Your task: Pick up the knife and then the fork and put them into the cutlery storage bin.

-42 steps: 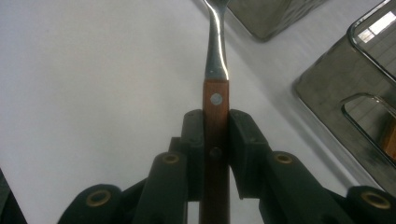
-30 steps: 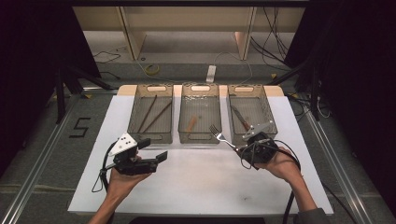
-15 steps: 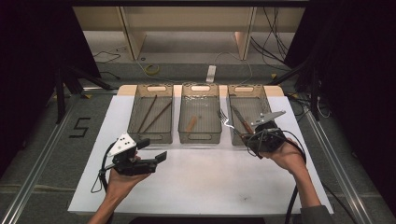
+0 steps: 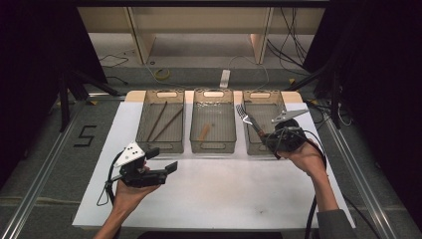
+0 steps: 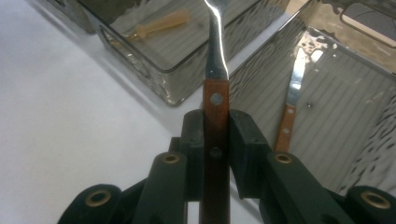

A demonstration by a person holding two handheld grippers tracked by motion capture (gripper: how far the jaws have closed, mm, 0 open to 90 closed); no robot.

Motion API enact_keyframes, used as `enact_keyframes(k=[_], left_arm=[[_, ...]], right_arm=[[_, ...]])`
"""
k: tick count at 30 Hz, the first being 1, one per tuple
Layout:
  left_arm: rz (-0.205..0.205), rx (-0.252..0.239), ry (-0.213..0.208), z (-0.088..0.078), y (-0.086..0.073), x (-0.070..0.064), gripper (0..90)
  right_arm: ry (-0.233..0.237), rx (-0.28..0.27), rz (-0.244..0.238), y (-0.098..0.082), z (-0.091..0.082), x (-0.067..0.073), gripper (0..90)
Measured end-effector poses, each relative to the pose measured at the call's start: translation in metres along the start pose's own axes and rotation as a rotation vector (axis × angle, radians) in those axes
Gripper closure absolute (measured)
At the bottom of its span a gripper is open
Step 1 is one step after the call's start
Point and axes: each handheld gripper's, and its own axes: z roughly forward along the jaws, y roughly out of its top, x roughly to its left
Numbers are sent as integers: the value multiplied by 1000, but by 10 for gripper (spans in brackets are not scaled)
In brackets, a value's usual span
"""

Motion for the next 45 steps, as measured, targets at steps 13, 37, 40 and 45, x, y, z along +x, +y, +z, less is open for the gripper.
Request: enact_keyframes(k=[13,37,40,45], left_arm=[[-1,-2,2,0,0,1,151],[-2,-6,2,0,0,0,151],[-1,-5,2,0,0,0,151],[0,-4,2,0,0,0,151]], right_arm=[[-29,3,54,5,7,-19,772],[-67,29,112,31,17,-45,772],[-72,31,118,32,18,-47,772],[-78,35,139,35,21,-52,772]])
